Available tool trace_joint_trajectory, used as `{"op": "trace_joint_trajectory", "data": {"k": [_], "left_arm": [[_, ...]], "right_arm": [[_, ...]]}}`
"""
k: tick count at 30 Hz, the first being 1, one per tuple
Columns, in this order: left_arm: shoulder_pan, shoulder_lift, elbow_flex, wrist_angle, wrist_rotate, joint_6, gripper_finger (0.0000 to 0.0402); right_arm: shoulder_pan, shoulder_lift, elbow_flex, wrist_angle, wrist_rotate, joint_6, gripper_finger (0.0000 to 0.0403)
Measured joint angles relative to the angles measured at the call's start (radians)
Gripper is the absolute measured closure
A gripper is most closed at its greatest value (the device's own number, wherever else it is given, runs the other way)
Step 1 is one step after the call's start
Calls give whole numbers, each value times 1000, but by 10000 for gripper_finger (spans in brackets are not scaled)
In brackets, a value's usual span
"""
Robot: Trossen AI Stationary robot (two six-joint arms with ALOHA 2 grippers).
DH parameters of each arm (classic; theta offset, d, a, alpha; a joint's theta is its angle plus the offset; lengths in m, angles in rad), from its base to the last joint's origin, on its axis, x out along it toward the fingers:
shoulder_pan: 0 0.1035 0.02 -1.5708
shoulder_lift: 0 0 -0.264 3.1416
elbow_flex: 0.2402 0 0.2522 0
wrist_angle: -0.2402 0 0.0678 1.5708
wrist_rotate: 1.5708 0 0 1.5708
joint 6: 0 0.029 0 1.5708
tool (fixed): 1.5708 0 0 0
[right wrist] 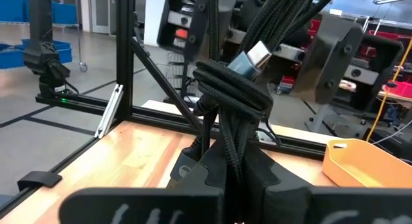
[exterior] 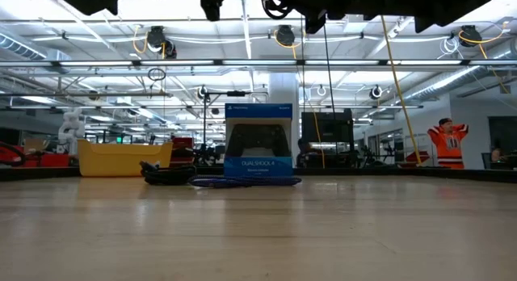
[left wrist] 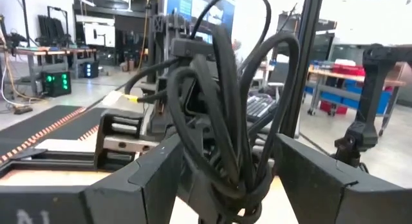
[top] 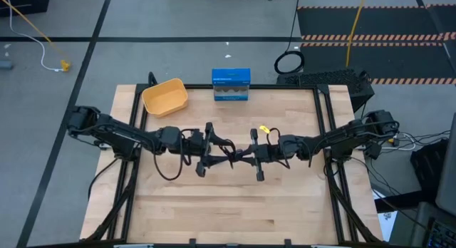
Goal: Pick and place USB-C Cables
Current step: Put the bottom black charger cable into the yellow bin
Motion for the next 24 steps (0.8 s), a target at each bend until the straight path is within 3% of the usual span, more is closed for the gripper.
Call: {"op": "trace_joint_trajectory", "data": {"k": [11,24], "left_arm": [[-7,2,7,0,-1,10,164],[-7,2,7,-4,-3,14,304]], "right_arm": [[0,0,0,-4,0,0,399],[0,0,0,-4,0,0,399]]}}
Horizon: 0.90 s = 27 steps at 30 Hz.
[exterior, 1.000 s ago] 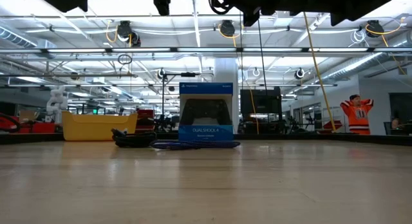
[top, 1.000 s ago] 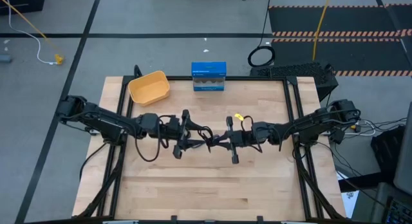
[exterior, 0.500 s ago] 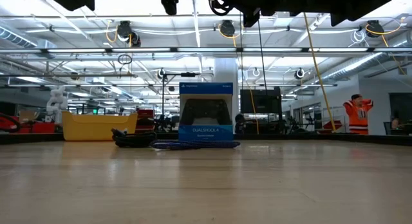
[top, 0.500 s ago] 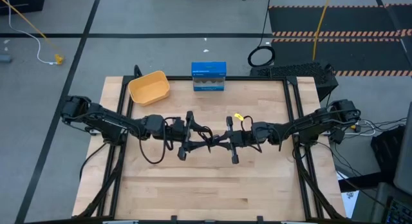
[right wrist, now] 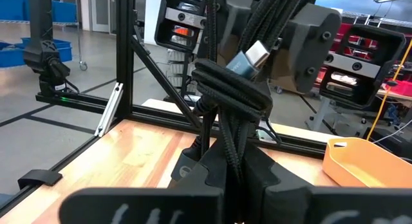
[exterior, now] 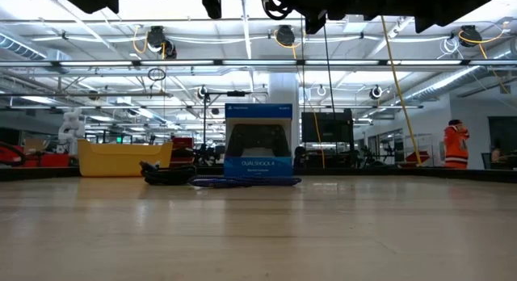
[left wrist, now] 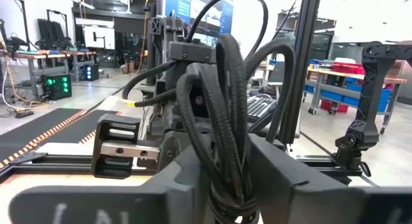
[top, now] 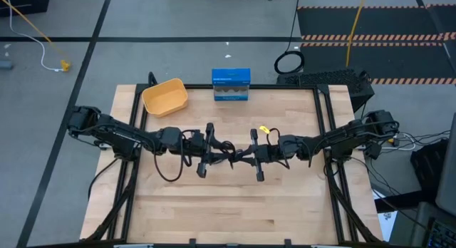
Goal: Pick and place USB-C Cables
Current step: Put the bottom black charger cable into the yellow bin
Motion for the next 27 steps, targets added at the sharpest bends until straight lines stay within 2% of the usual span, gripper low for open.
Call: {"op": "trace_joint_trajectory", "data": {"k": [12,15,21,27], "left_arm": [[0,0,0,2,8,-3,387],[0,0,0,2,22,-3,391],[0,0,0,-1,24,-8,370],[0,-4,0,-5,25,-10,391]], "right_arm": [[0,0,-2,11,1,0,398],[0,0,-2,13,1,7,390],[0,0,-2,16,1,27,353],[0,-1,-2,16,2,50,312]]}}
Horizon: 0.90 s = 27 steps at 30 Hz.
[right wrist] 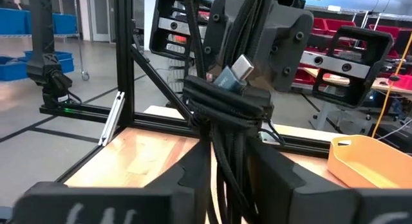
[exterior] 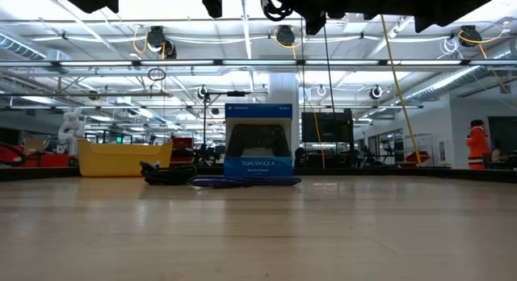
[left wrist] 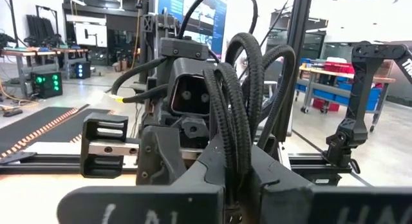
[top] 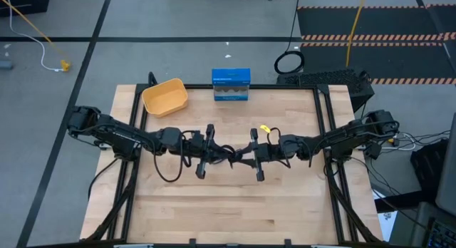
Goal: Pick and place USB-C Cables
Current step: Put the bottom black charger cable into the yellow bin
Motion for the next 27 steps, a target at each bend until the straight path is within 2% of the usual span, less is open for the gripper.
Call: {"op": "trace_joint_trajectory", "data": {"k": [7,11,15,21,27], "left_arm": [[0,-71,-1,-79,0,-9,368],[-5,-134,-1,-178,0,-12,381],[-13,-208,-1,-260,0,-7,391],[-32,-315,-1,-401,0,-7,366],[-49,-441,-1,-516,0,-1,392]], "right_arm": [[0,-20,1,-29,0,15,275],[0,-61,1,-89,0,42,259],[0,-122,2,-201,0,55,244],[0,-220,2,-385,-1,47,234],[0,-326,1,-564,-1,0,234]]}}
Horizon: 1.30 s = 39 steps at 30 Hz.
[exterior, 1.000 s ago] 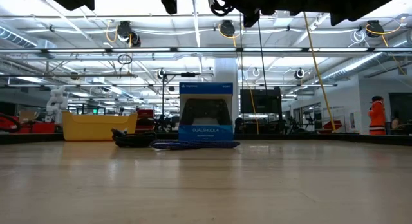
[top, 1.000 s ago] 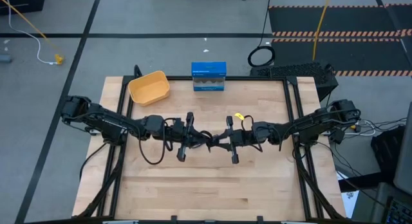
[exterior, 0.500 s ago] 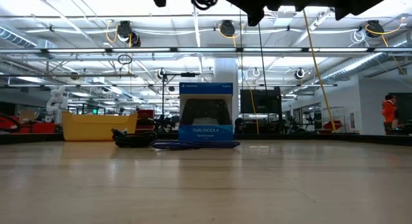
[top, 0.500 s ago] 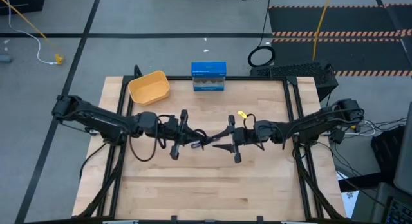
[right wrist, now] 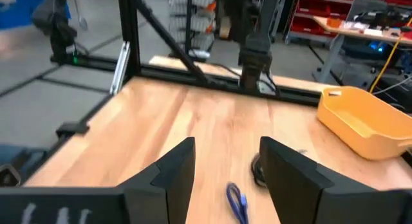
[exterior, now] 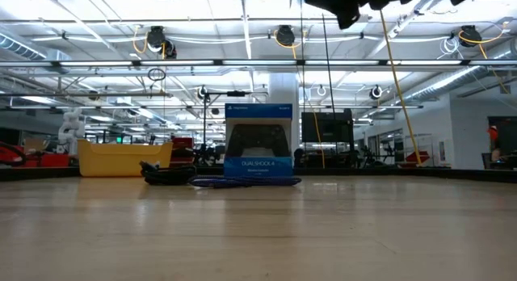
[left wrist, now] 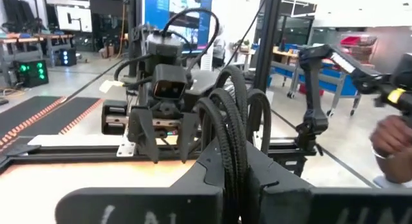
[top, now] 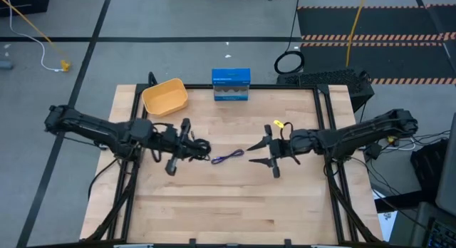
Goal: Pick and place USB-C Cables
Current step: Put the bottom black charger cable into the yellow bin
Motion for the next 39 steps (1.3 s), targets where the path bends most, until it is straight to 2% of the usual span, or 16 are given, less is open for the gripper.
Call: {"op": "trace_joint_trajectory", "data": {"k": [4,11,18,26,33,35,39], "left_arm": [[-14,-65,0,-89,-12,5,386],[-24,-139,0,-218,-109,-4,393],[-24,-221,0,-293,-195,-15,378],[-24,-346,0,-421,-223,-34,374],[-24,-391,0,-483,-231,-18,372],[-24,-391,0,-483,-264,-22,372],[-13,-387,0,-482,-394,-17,372]], "right_arm": [[0,-66,0,-85,3,-6,234],[-1,-139,0,-156,7,-54,234],[-1,-161,0,-213,120,-93,234],[-2,-165,0,-274,131,-99,234],[-2,-164,0,-288,129,-99,234],[-2,-164,0,-288,129,-99,234],[-2,-164,0,-288,129,-99,234]]}}
